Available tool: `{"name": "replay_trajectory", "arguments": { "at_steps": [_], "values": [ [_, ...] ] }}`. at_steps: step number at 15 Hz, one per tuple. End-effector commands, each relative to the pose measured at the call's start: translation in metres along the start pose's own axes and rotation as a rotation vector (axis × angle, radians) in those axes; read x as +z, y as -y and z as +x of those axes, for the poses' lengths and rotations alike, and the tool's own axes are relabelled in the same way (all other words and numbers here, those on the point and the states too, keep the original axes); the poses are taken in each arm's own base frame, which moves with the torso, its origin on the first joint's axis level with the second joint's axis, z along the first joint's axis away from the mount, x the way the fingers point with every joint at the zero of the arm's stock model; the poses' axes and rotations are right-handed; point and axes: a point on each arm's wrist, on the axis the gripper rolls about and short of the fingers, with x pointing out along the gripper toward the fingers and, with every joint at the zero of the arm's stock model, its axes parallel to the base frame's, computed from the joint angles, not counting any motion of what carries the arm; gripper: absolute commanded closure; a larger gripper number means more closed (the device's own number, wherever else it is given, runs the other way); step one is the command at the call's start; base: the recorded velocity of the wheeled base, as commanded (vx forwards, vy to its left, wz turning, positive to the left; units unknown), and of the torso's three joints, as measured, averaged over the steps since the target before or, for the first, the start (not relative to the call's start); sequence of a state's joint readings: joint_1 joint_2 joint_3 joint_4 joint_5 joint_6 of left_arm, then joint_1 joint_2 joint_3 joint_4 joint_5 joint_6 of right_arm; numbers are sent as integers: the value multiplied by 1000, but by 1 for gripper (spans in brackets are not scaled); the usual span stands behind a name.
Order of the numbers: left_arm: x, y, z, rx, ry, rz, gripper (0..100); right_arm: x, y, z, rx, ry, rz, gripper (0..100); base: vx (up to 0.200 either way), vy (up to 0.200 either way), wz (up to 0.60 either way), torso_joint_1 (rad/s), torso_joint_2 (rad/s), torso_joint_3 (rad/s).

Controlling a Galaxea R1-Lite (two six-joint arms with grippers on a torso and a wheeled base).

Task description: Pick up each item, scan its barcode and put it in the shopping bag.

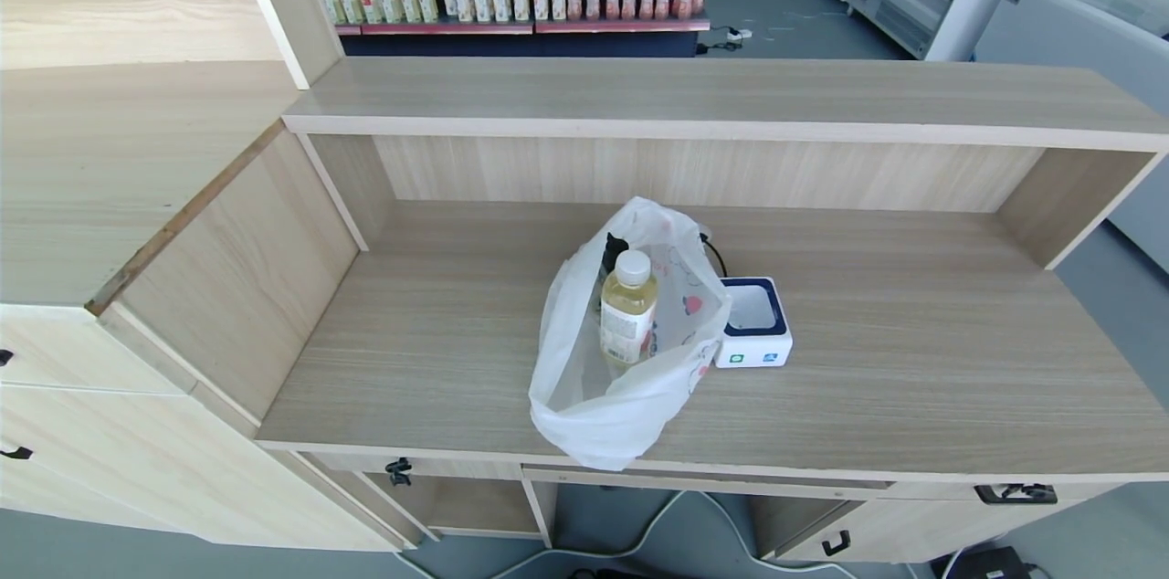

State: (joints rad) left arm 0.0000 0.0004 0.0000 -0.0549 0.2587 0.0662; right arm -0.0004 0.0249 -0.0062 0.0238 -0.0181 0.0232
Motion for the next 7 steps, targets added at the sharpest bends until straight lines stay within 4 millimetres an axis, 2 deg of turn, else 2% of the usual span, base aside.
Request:
{"name": "replay_trajectory", "arguments": {
  "at_steps": [1,7],
  "values": [
    [0,0,0,1,1,0,0,-1,0,-2,2,21,5,0,0,0,0,0,0,0],
    [0,0,0,1,1,0,0,-1,0,-2,4,19,5,0,0,0,0,0,0,0]
  ]
}}
